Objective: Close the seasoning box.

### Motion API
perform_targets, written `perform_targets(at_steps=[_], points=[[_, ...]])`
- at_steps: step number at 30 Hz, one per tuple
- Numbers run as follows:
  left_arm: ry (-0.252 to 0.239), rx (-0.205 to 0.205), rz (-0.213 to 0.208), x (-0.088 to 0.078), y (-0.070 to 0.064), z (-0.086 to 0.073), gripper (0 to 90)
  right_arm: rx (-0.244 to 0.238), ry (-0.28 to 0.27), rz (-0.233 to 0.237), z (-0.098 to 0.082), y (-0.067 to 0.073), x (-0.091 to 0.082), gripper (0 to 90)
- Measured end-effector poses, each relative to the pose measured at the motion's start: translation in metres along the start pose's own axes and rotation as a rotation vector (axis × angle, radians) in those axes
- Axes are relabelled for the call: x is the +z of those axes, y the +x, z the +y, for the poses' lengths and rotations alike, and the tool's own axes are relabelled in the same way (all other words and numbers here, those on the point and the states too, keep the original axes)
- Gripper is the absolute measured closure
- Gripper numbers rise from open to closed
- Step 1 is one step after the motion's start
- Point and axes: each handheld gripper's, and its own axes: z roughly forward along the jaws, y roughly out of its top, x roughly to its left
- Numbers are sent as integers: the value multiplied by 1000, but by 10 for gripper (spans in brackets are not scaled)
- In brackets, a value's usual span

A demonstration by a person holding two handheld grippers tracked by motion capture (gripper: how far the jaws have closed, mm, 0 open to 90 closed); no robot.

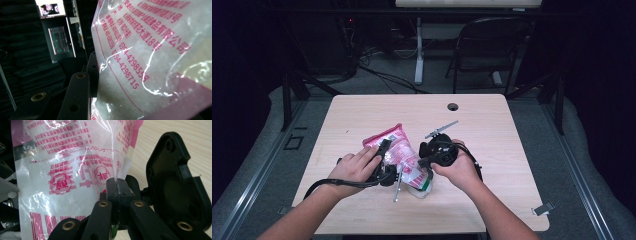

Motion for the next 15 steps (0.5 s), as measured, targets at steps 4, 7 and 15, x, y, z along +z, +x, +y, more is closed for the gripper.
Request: perform_targets(at_steps=[4,7,15], points=[[-4,4,1,0,-1,1,677,13,-10,-2,-2,-1,-1,900],[-6,10,2,1,-1,1,679,9,-2,-8,-2,-2,0,900],[-3,26,8,0,-1,0,683,13,-5,0,-2,-3,1,900]])
